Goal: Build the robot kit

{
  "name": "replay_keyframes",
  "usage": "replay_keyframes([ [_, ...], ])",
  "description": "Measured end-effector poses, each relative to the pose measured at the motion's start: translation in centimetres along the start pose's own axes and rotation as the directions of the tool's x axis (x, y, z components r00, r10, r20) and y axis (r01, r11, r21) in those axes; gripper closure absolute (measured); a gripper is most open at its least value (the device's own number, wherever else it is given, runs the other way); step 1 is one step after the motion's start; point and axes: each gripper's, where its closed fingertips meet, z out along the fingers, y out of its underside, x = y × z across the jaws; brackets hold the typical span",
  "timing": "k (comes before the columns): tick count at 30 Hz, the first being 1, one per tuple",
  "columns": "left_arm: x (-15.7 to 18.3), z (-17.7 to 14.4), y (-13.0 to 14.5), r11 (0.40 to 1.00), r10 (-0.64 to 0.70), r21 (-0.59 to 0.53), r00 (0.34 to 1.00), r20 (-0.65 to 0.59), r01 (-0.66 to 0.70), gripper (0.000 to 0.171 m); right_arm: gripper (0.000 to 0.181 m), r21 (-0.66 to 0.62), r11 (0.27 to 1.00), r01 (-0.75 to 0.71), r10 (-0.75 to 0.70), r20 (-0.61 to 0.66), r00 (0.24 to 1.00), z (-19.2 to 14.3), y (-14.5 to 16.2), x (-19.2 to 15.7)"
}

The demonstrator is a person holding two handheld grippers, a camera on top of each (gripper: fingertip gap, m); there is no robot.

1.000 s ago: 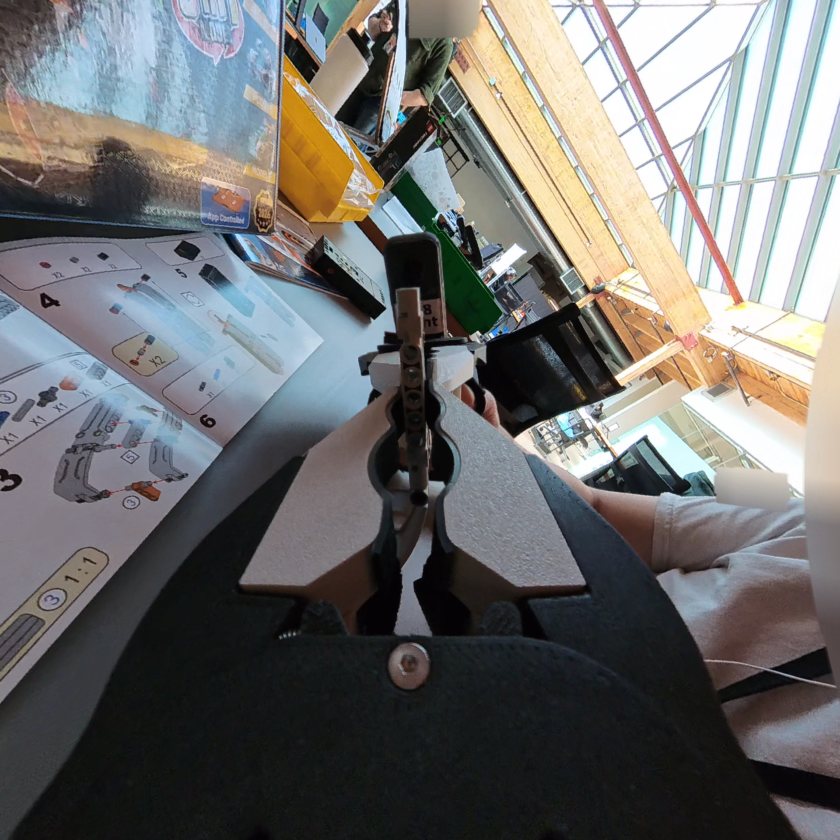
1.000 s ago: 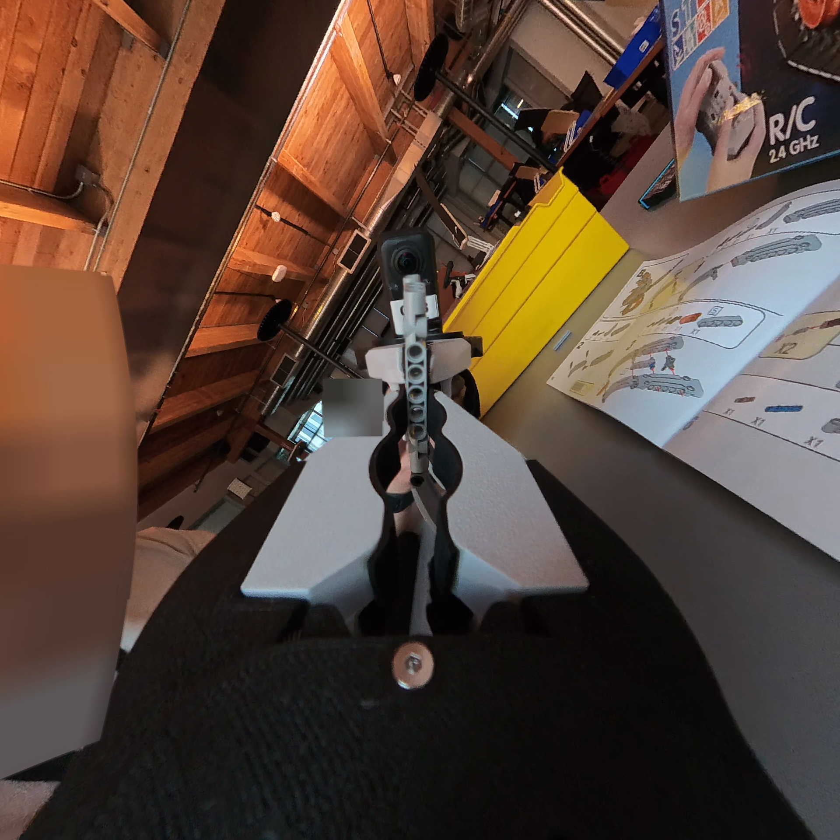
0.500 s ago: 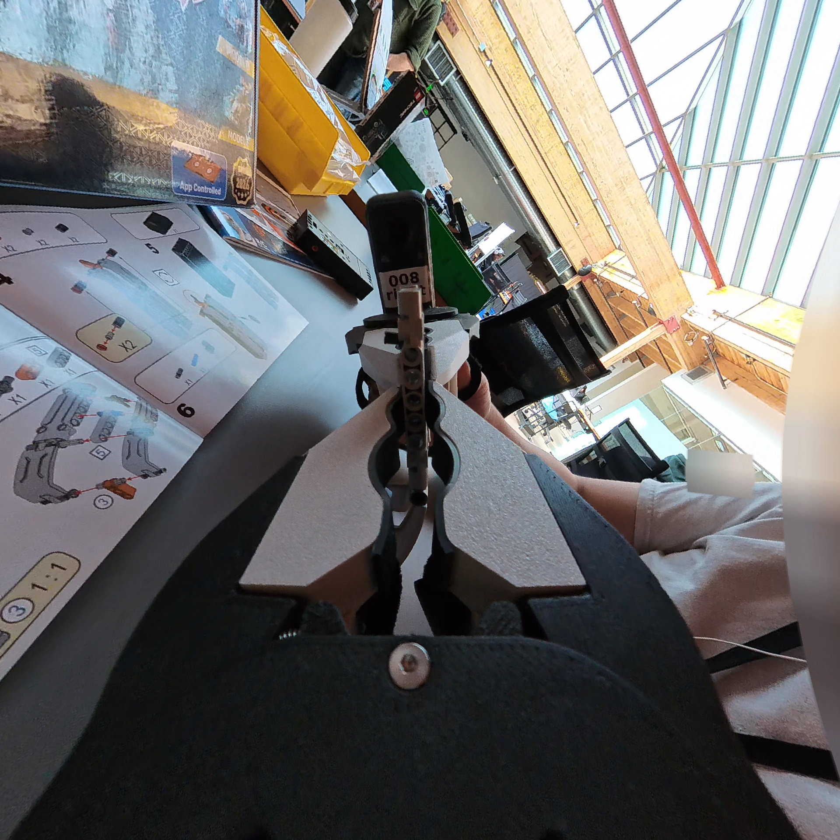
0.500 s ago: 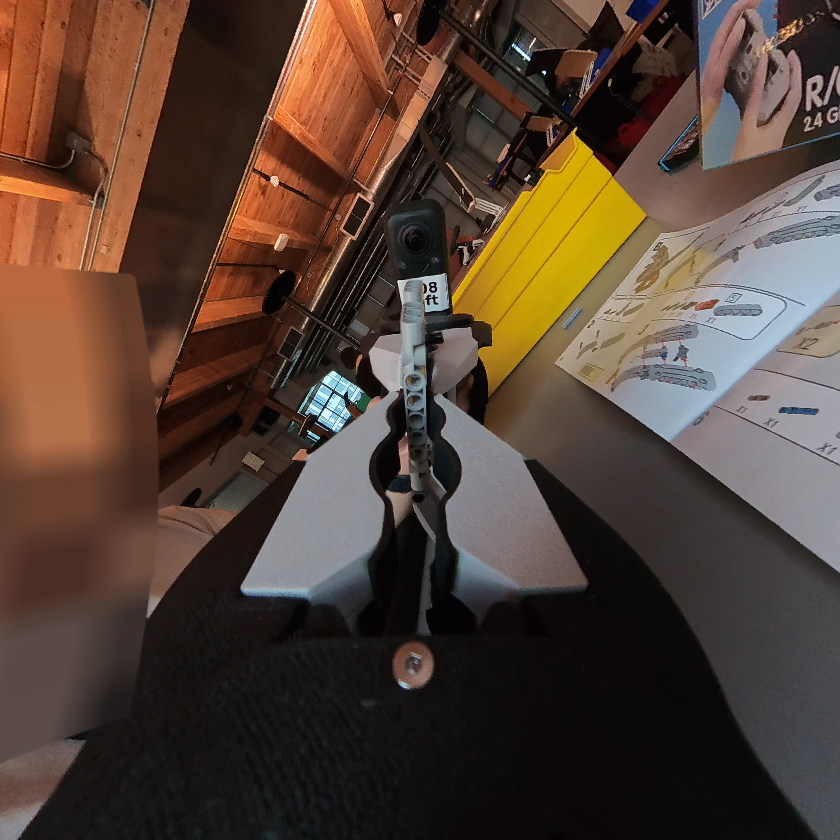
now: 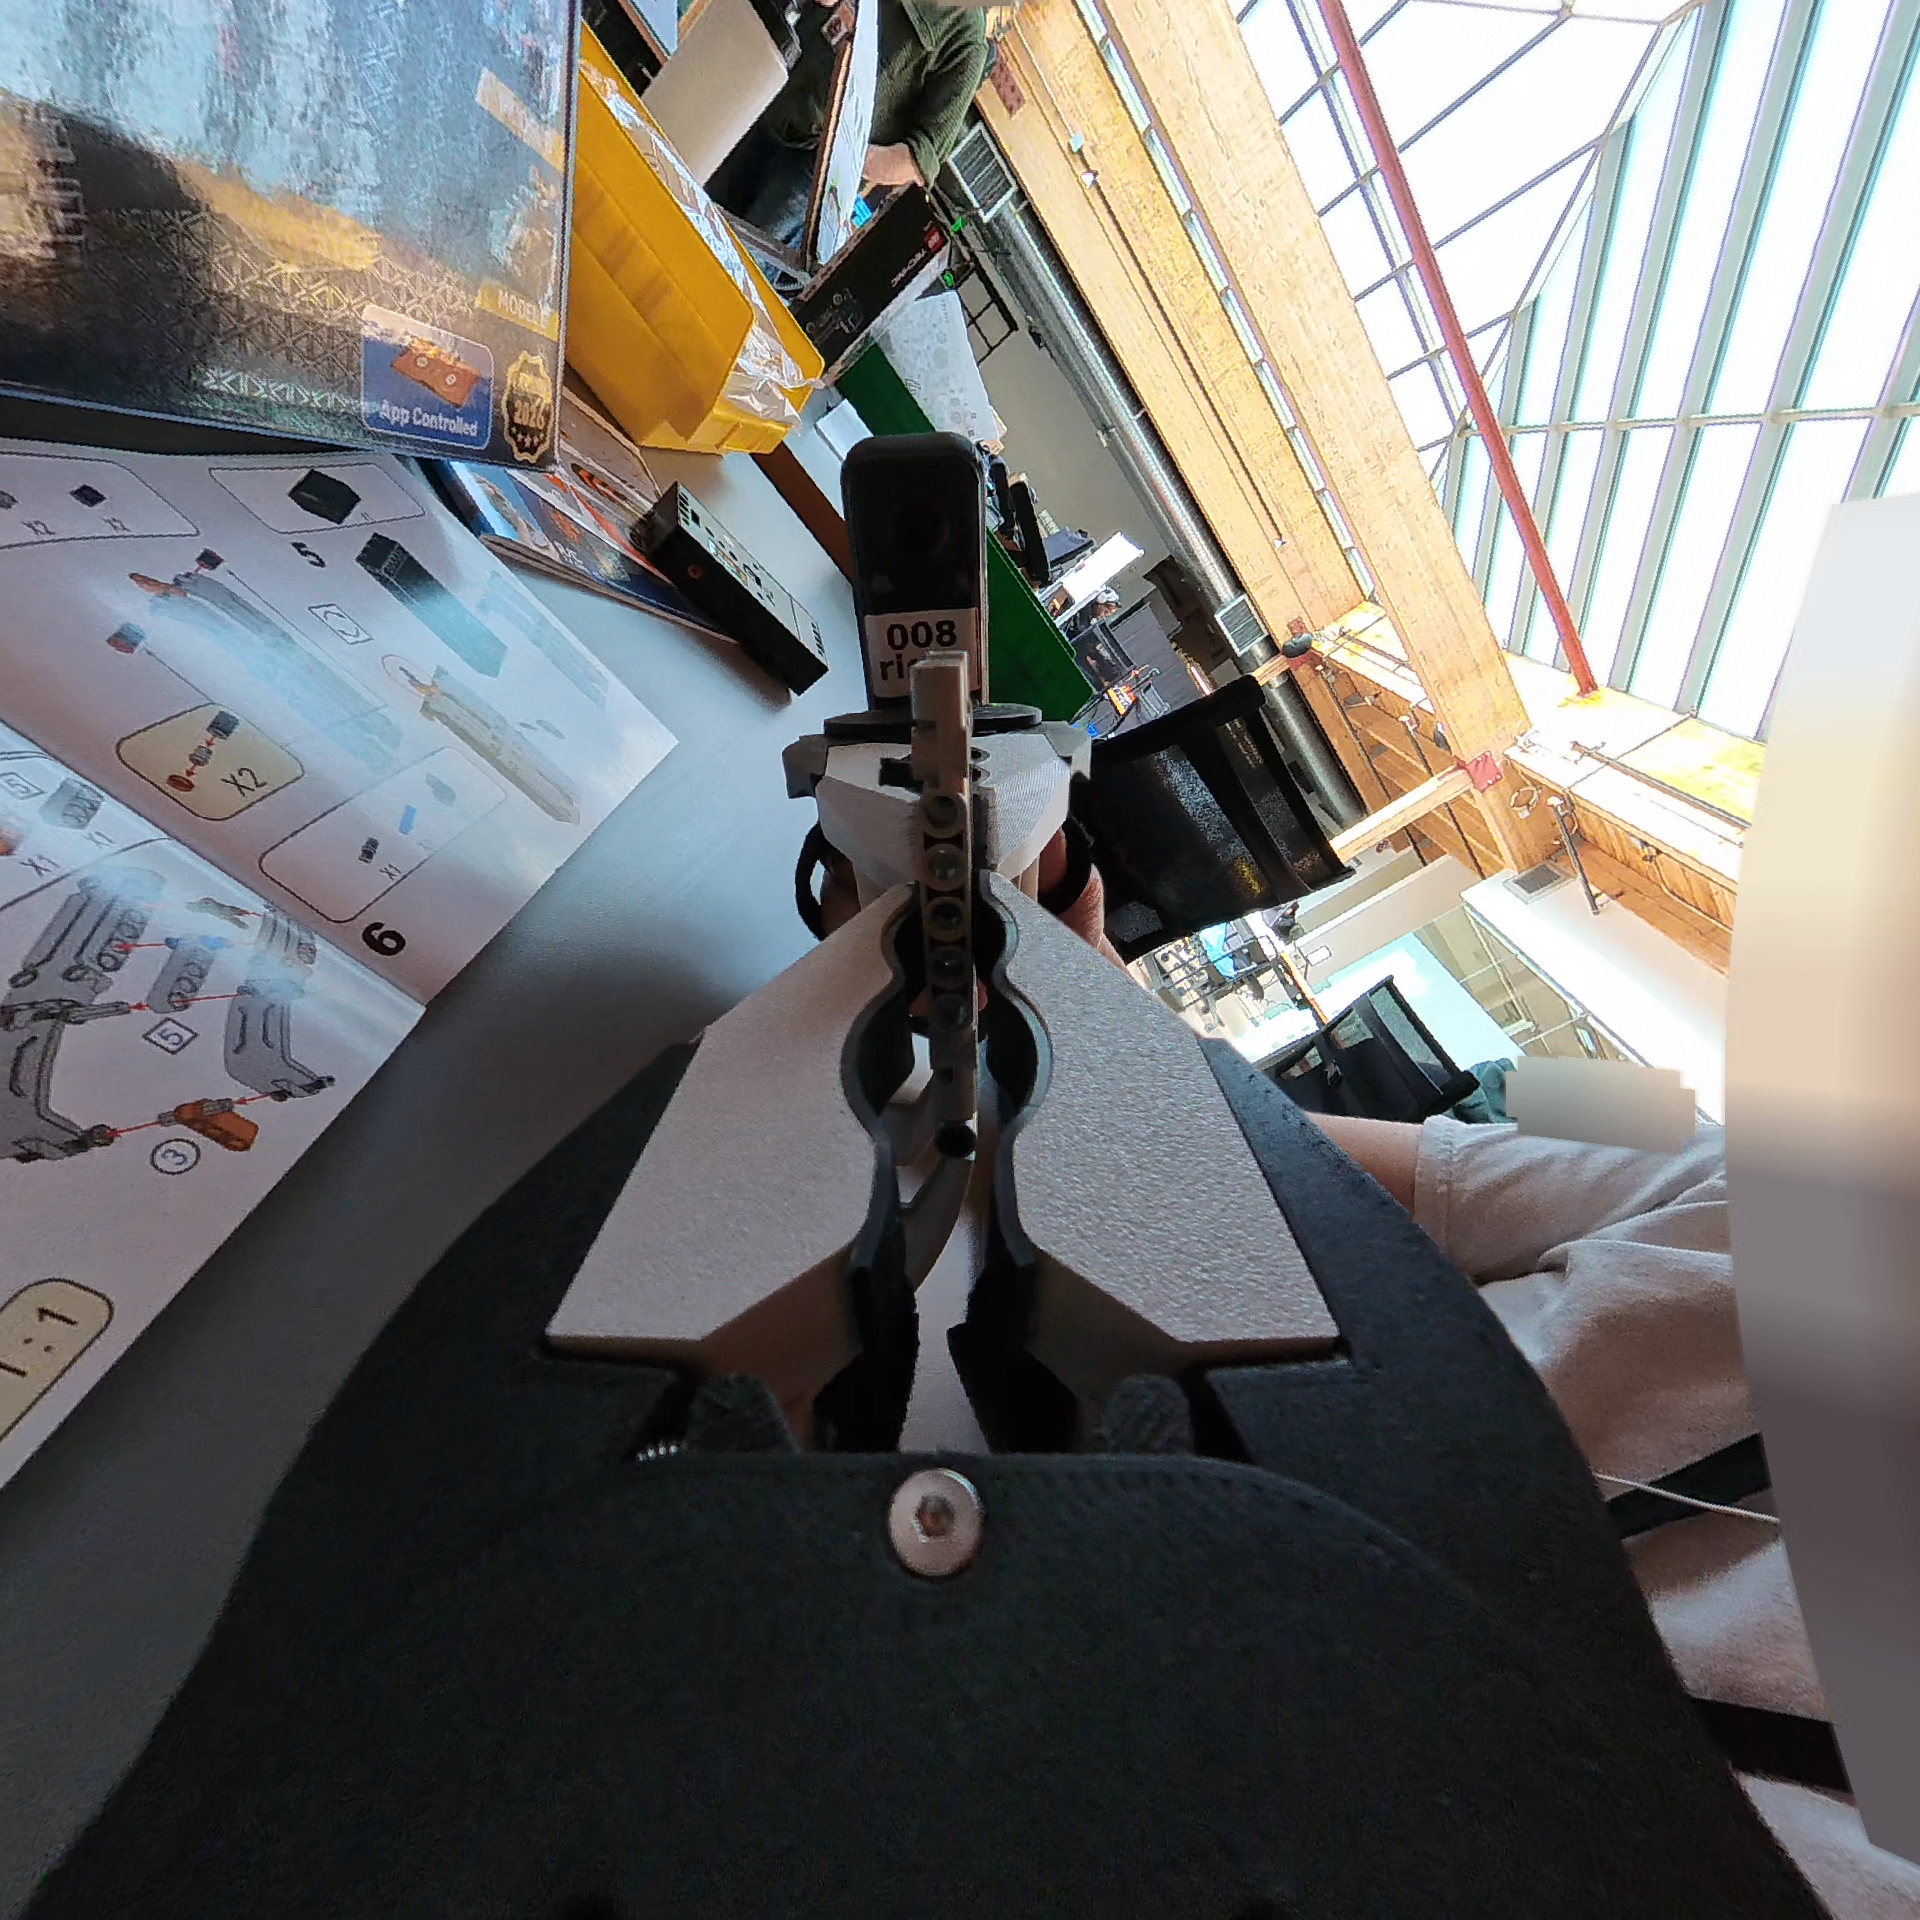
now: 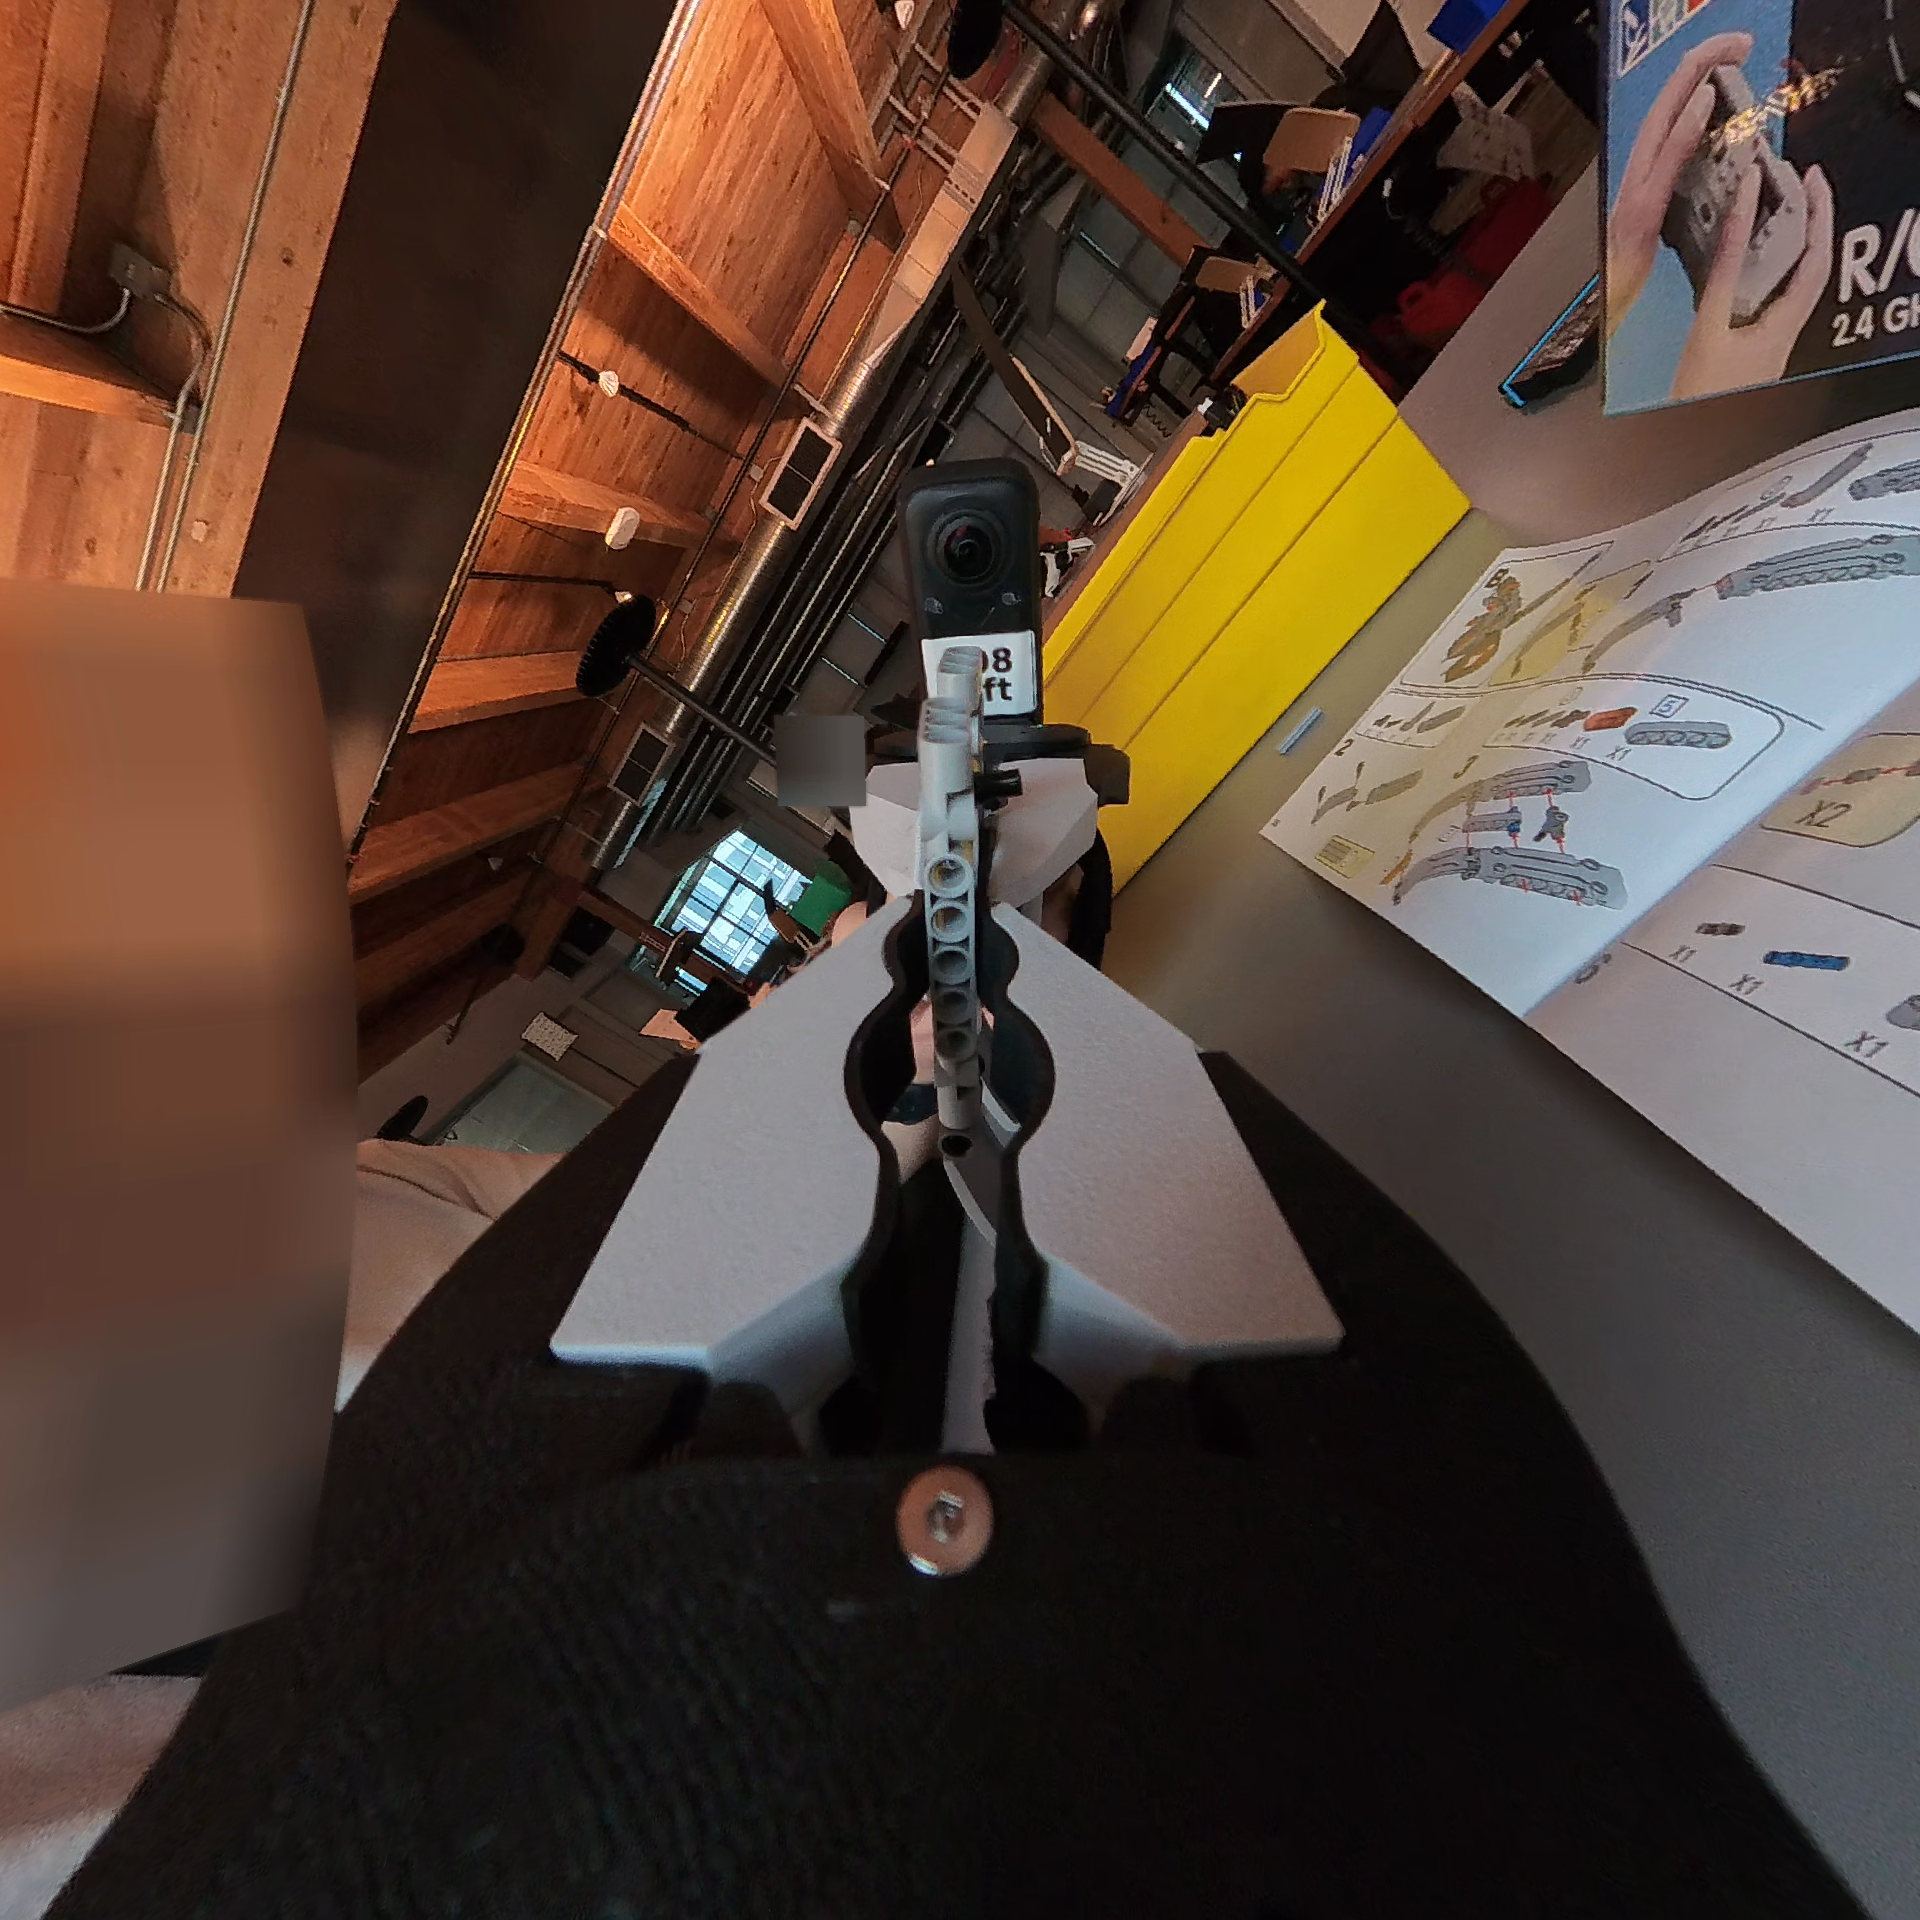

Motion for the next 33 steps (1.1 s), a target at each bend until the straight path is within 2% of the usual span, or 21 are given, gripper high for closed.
replay_keyframes([
  [4,0.0,0.2,0.2,1.0,-0.025,-0.006,1.0,-0.013,0.024,0.167,0.173,0.032,0.999,-0.001,0.001,0.012,1.0,0.0,-0.5,-0.2],
  [14,0.1,0.7,0.8,0.999,-0.008,-0.039,1.0,-0.01,0.008,0.166,0.178,0.007,1.0,-0.005,0.005,0.001,1.0,0.1,-0.1,-0.1],
  [18,0.0,1.4,1.5,0.997,0.027,-0.071,1.0,0.012,-0.026,0.166,0.167,0.006,1.0,-0.012,0.012,-0.015,1.0,0.5,0.2,0.2],
  [25,-0.4,1.4,1.1,0.998,0.036,-0.049,0.999,0.032,-0.034,0.166,0.166,0.03,0.999,-0.027,0.028,-0.027,0.999,0.6,-0.1,0.5],
  [29,-0.7,1.1,1.0,0.998,0.04,-0.048,0.998,0.052,-0.037,0.166,0.149,0.107,0.991,0.08,-0.067,-0.123,0.99,-0.6,-2.1,1.4],
  [31,-1.0,1.0,1.0,0.999,0.029,-0.048,0.997,0.065,-0.026,0.166,0.142,0.103,0.977,0.185,-0.154,-0.251,0.956,-1.7,-2.9,2.6],
  [33,-1.3,0.8,1.0,0.999,0.018,-0.046,0.997,0.077,-0.015,0.166,0.136,0.12,0.953,0.277,-0.23,-0.307,0.924,-2.5,-3.9,2.3],
])
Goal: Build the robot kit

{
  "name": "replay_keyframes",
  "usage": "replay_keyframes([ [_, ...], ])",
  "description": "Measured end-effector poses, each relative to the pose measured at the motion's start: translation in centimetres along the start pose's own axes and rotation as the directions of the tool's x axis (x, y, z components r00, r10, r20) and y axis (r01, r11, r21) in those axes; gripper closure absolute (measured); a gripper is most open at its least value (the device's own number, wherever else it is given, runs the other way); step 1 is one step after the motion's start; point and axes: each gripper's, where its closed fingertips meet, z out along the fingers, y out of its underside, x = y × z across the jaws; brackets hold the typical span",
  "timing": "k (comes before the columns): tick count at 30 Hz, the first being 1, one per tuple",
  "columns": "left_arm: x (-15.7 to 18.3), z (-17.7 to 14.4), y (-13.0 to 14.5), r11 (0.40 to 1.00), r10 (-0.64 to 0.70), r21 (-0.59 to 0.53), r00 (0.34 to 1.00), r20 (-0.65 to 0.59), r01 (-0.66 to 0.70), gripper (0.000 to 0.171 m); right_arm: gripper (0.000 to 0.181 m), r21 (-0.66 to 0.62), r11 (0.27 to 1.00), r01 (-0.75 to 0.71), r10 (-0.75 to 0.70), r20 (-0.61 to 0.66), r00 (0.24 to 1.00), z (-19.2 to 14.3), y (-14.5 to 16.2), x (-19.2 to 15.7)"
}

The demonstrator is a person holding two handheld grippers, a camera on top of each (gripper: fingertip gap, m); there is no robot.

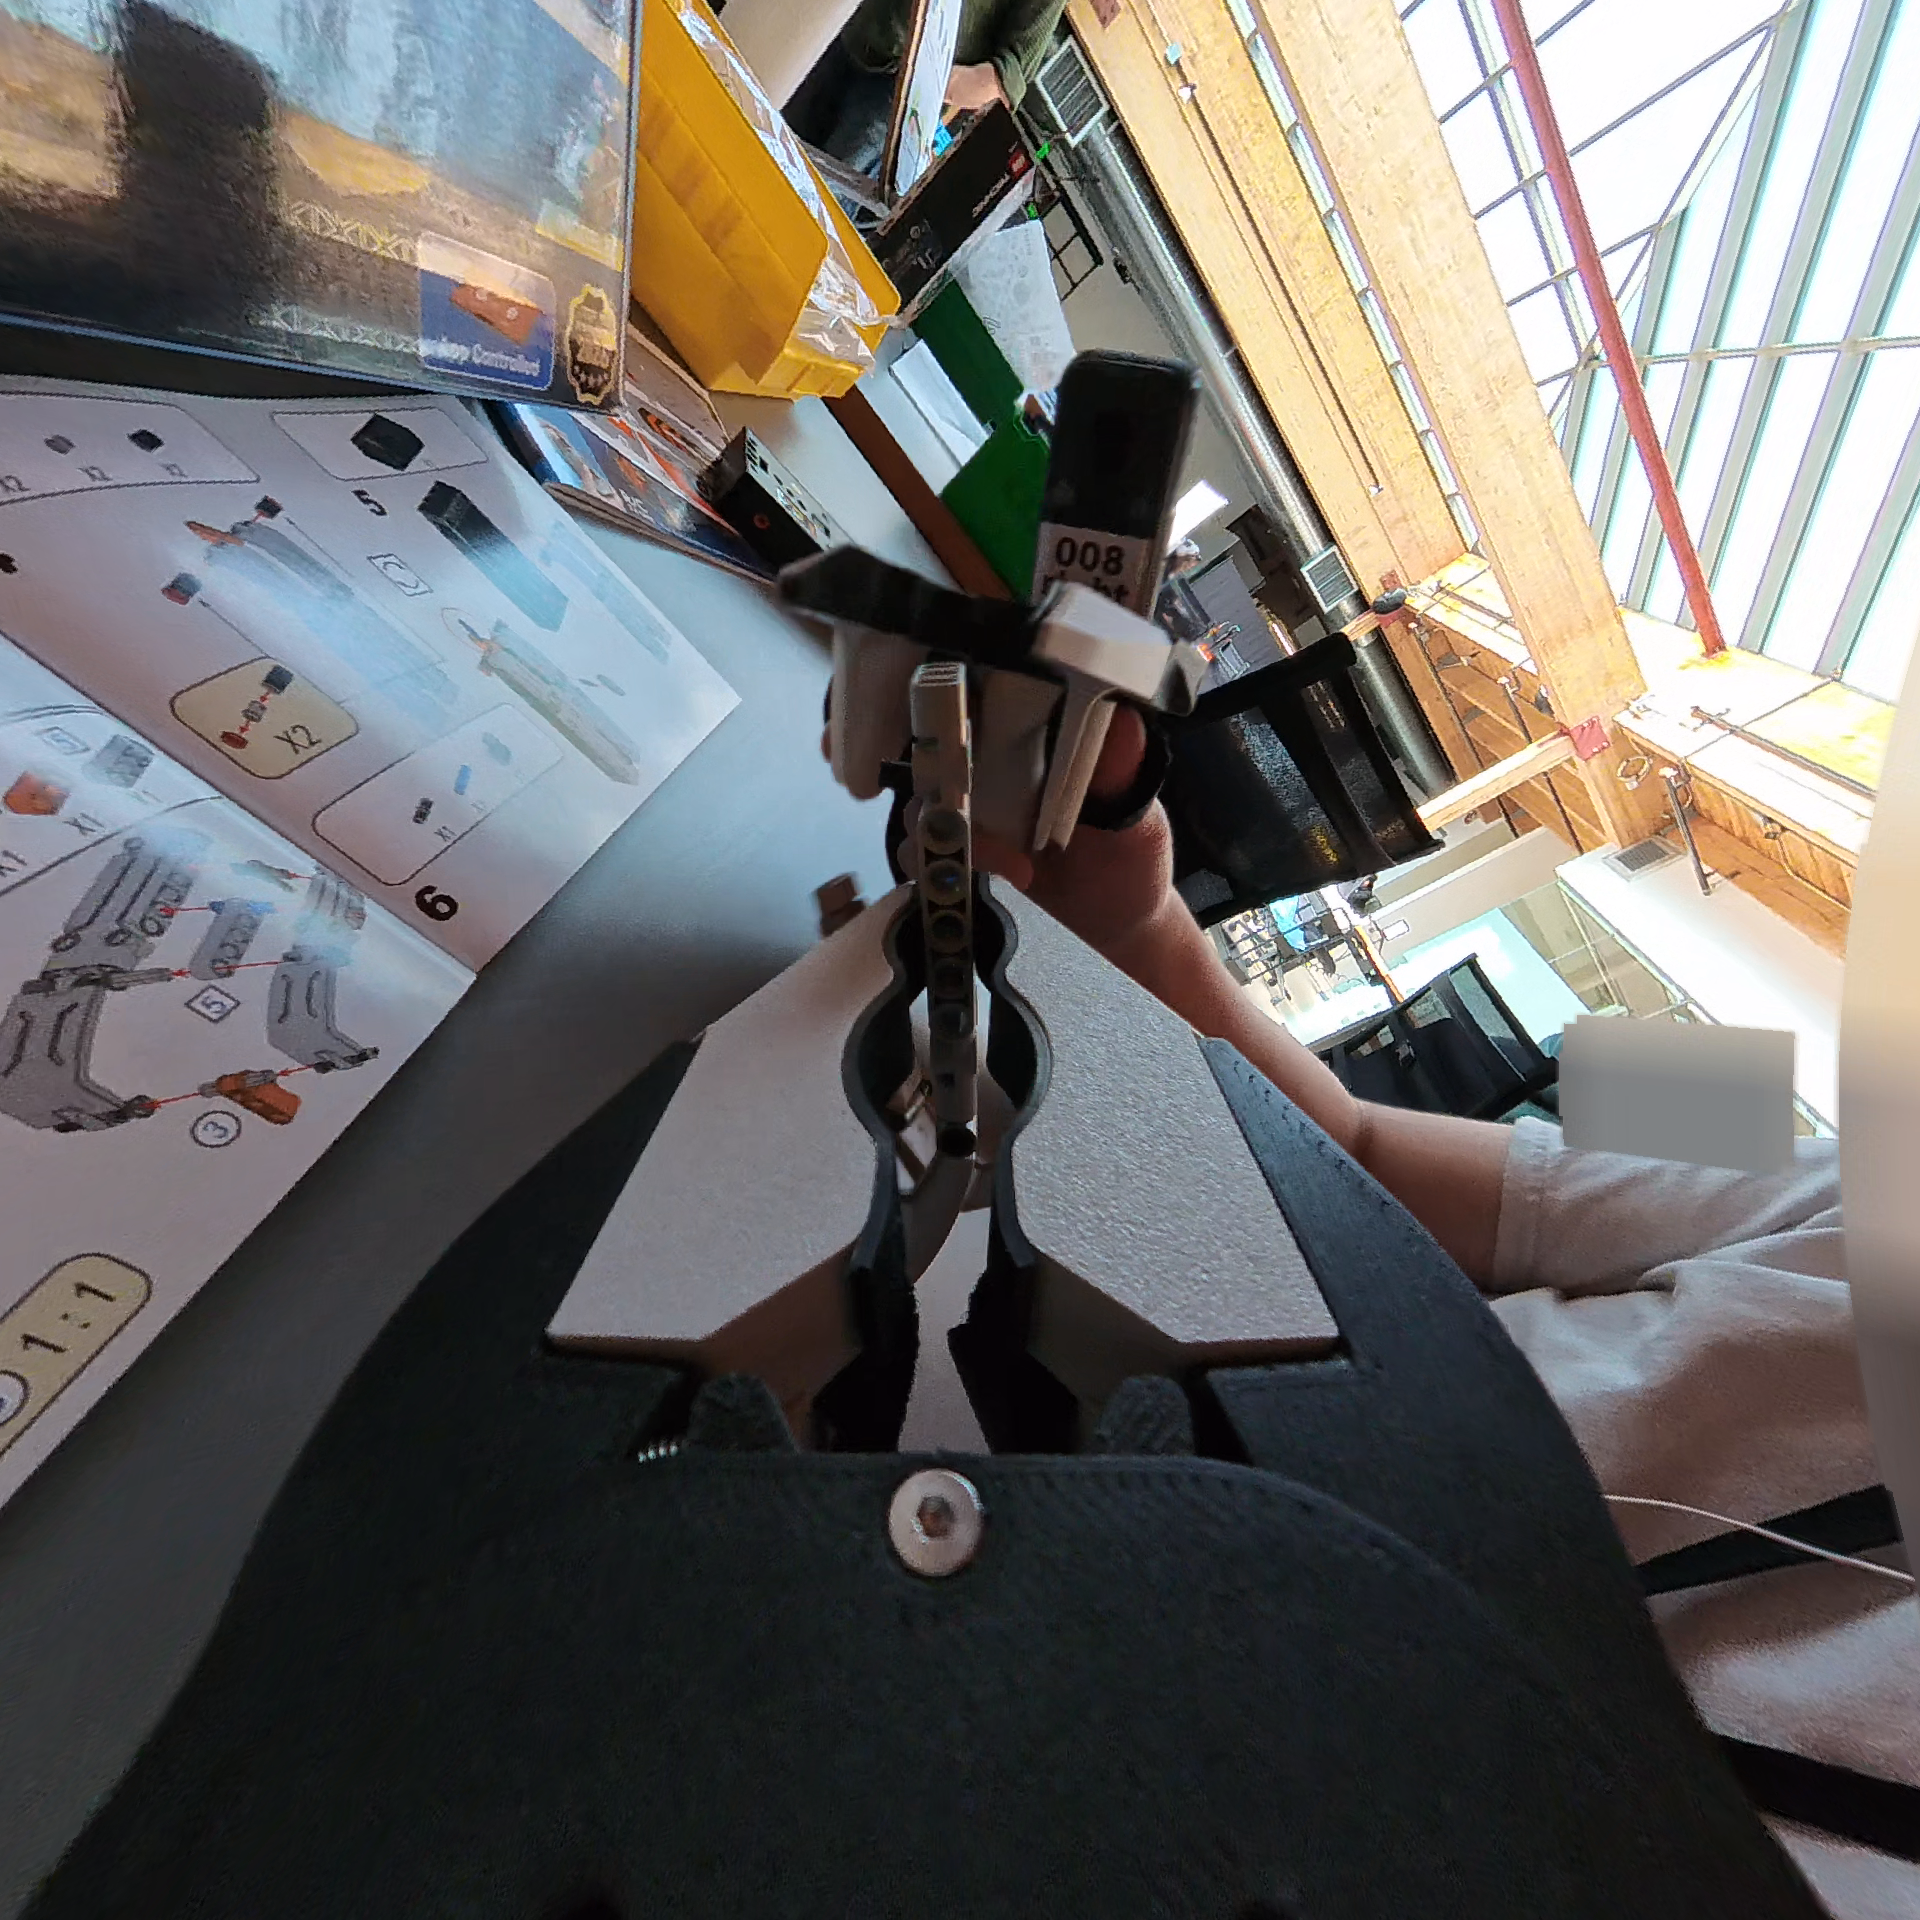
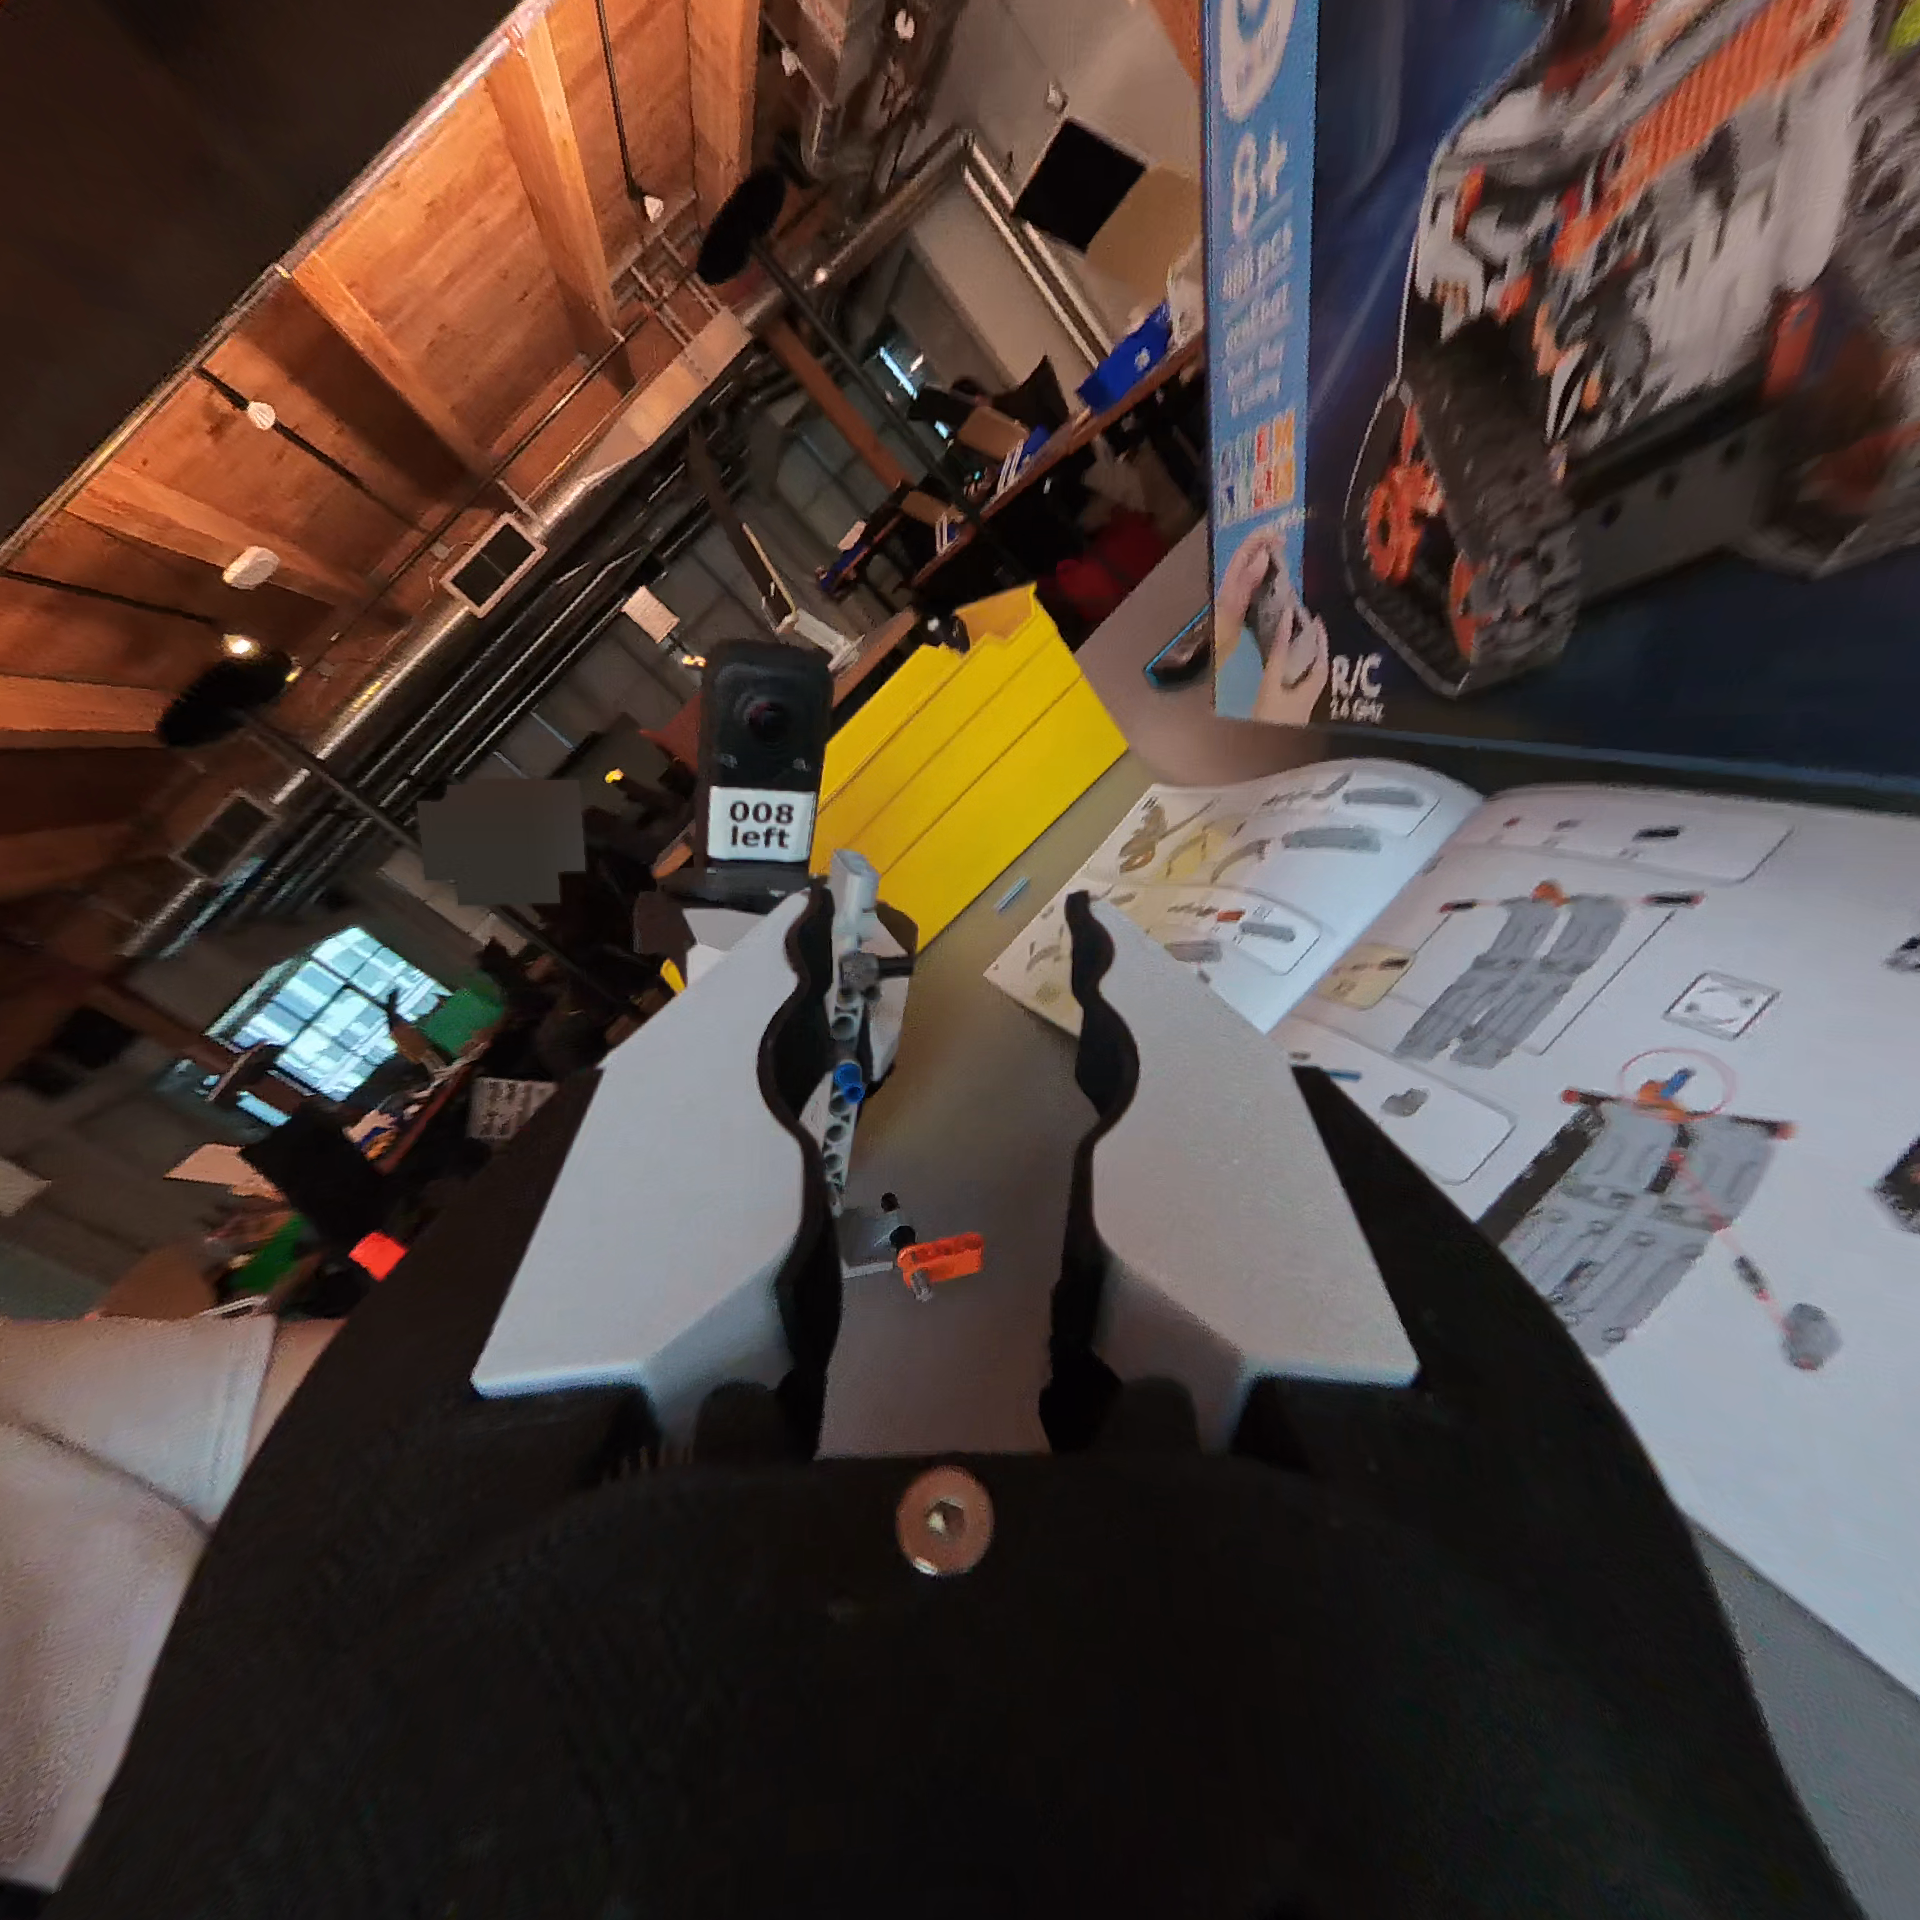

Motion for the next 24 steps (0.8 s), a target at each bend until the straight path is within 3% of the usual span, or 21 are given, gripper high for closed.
replay_keyframes([
  [3,-0.5,-0.4,0.0,0.999,-0.035,-0.002,0.999,0.015,0.035,0.166,0.136,0.027,0.994,0.109,-0.108,-0.061,0.992,-2.1,-2.0,-0.2],
  [5,-1.0,-0.6,0.5,0.997,-0.067,-0.041,0.997,0.041,0.069,0.167,0.146,-0.041,0.979,0.198,-0.202,-0.116,0.973,-4.0,-2.0,-0.4],
  [8,-1.8,-0.8,1.7,0.984,-0.14,-0.099,0.986,0.087,0.149,0.167,0.15,-0.317,0.934,0.167,-0.265,-0.295,0.918,-6.9,1.6,1.9],
  [11,-1.9,-0.9,2.4,0.96,-0.249,-0.111,0.964,0.088,0.258,0.166,0.147,-0.436,0.893,0.109,-0.269,-0.324,0.907,-7.8,6.0,1.7],
  [15,-1.8,-0.9,3.3,0.91,-0.388,-0.142,0.921,0.038,0.389,0.167,0.142,-0.432,0.899,0.065,-0.191,-0.253,0.948,-6.0,9.4,0.7],
  [19,-2.5,-0.7,3.6,0.874,-0.471,-0.131,0.882,0.011,0.468,0.165,0.136,-0.482,0.876,0.031,-0.074,-0.071,0.995,-3.0,11.5,-2.6],
  [24,-3.3,-1.0,5.0,0.83,-0.55,-0.105,0.835,0.005,0.547,0.164,0.136,-0.616,0.78,0.113,-0.166,-0.029,0.986,-1.2,12.4,-2.0],
])
